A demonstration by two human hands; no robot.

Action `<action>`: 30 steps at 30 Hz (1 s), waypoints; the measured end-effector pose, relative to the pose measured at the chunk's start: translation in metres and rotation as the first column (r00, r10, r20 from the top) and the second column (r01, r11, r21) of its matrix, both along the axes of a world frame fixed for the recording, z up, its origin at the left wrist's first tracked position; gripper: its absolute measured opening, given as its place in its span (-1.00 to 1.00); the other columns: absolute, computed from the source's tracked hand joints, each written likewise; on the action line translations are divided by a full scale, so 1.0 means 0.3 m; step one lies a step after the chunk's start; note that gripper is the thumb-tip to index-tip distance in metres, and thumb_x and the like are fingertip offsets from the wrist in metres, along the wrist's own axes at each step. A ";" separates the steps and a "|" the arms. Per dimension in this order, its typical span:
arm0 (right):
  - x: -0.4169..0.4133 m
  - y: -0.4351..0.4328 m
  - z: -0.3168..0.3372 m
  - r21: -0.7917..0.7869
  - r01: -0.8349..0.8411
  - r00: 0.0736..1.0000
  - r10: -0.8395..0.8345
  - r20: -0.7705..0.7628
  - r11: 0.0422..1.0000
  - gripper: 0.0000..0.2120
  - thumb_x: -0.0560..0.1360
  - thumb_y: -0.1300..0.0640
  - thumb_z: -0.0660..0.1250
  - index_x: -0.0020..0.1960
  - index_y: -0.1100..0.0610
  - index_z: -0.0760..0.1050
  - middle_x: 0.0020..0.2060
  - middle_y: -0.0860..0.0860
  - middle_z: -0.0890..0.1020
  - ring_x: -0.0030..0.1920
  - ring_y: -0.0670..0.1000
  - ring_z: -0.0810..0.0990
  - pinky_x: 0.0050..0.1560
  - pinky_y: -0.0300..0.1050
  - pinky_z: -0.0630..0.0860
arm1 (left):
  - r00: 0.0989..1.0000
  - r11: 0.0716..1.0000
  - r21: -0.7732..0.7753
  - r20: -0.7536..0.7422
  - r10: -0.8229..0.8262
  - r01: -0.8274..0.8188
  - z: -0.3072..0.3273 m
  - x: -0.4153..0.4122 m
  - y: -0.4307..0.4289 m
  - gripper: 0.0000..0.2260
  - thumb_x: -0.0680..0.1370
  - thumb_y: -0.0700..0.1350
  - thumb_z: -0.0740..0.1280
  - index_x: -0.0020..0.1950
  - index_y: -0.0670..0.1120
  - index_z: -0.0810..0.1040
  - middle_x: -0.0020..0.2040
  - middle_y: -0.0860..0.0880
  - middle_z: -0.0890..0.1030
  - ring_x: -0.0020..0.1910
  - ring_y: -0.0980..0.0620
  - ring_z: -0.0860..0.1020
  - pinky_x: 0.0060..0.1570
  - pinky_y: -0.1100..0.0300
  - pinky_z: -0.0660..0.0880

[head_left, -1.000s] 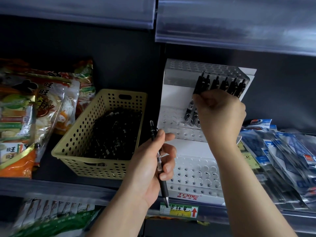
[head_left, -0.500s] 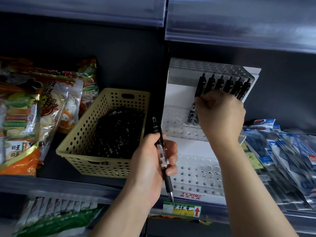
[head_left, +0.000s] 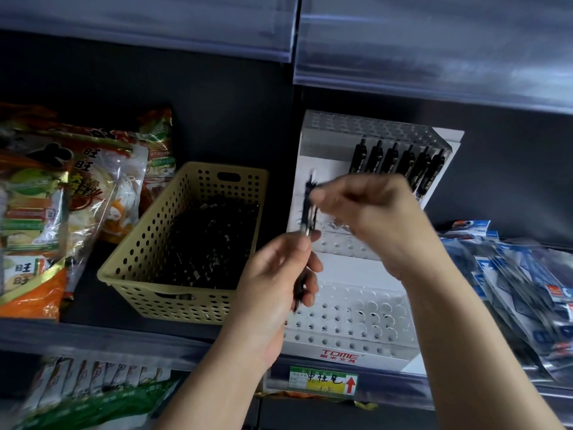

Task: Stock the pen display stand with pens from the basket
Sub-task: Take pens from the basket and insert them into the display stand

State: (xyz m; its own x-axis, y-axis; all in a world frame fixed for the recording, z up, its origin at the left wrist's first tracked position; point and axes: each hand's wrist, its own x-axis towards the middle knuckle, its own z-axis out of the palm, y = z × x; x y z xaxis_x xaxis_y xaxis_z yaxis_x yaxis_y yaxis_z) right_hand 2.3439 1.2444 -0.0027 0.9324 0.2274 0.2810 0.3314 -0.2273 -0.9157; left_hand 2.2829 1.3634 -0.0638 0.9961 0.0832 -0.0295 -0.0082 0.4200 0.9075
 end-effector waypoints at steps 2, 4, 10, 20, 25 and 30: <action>0.001 -0.019 0.015 0.170 0.040 0.999 -0.035 -0.034 0.985 -0.90 0.36 0.10 0.47 -0.26 0.12 0.63 -0.44 -0.01 0.63 -0.48 -0.11 0.52 -0.51 -0.29 0.35 | 1.000 0.998 0.067 0.002 0.015 -0.016 -0.002 -0.004 -0.003 -0.84 0.51 -0.07 0.28 -0.10 -0.06 0.65 -0.36 -0.02 0.51 -0.46 0.08 0.37 -0.49 0.26 0.29; -0.001 -0.027 0.021 0.161 -0.017 0.995 0.033 -0.094 0.987 -0.85 0.29 0.08 0.48 -0.28 0.17 0.61 -0.43 0.05 0.65 -0.47 -0.04 0.55 -0.54 -0.26 0.38 | 1.000 0.997 0.069 0.011 0.023 -0.024 0.002 -0.006 -0.005 -0.83 0.54 -0.08 0.27 -0.13 -0.04 0.64 -0.38 -0.02 0.49 -0.50 0.10 0.34 -0.53 0.28 0.26; -0.004 -0.004 0.007 0.076 -0.033 0.998 0.037 -0.052 0.997 -0.89 0.38 0.16 0.48 -0.26 0.19 0.61 -0.40 0.06 0.66 -0.42 -0.03 0.59 -0.49 -0.25 0.43 | 0.995 0.987 0.153 0.099 0.032 -0.047 0.001 0.007 0.008 -0.86 0.49 -0.02 0.27 -0.19 0.05 0.62 -0.37 -0.01 0.50 -0.50 0.09 0.36 -0.54 0.27 0.30; 0.030 -0.035 0.003 0.256 0.303 0.934 -0.339 0.112 0.918 -0.88 0.45 0.15 0.45 -0.26 0.06 0.59 -0.43 -0.06 0.66 -0.41 -0.07 0.61 -0.44 -0.22 0.50 | 0.898 0.379 0.816 0.418 0.135 -0.436 -0.037 0.010 0.122 -0.82 0.51 -0.04 0.31 0.08 0.00 0.61 -0.15 0.16 0.57 -0.24 0.16 0.52 -0.29 0.41 0.42; 0.050 -0.033 -0.019 0.301 0.414 0.855 -0.480 0.195 0.859 -0.90 0.45 0.09 0.44 -0.22 0.06 0.60 -0.36 -0.01 0.68 -0.33 0.02 0.66 -0.31 0.02 0.60 | 0.962 0.049 0.963 0.259 0.090 -0.264 -0.052 0.019 0.154 -0.62 0.55 0.07 0.26 0.31 -0.05 0.49 0.16 -0.03 0.51 0.07 -0.04 0.53 -0.02 0.16 0.47; 0.080 -0.027 -0.064 0.271 0.514 0.748 -0.580 0.324 0.814 -0.89 0.45 0.07 0.43 -0.23 0.00 0.55 -0.37 -0.07 0.64 -0.35 -0.03 0.64 -0.25 0.09 0.60 | 0.975 -0.086 0.982 0.180 0.132 -0.170 -0.044 0.023 0.148 -0.58 0.61 0.00 0.15 0.46 -0.06 0.28 0.36 -0.10 0.44 0.19 -0.08 0.54 0.05 0.12 0.48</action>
State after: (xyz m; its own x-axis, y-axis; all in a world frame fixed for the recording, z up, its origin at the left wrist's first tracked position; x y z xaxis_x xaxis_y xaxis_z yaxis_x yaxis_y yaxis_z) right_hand 2.3678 1.2364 -0.0219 0.6957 -0.3656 0.6183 0.5162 -0.3442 -0.7843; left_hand 2.2897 1.4076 -0.0768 0.9524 0.1537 0.2633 0.0525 -0.9334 0.3549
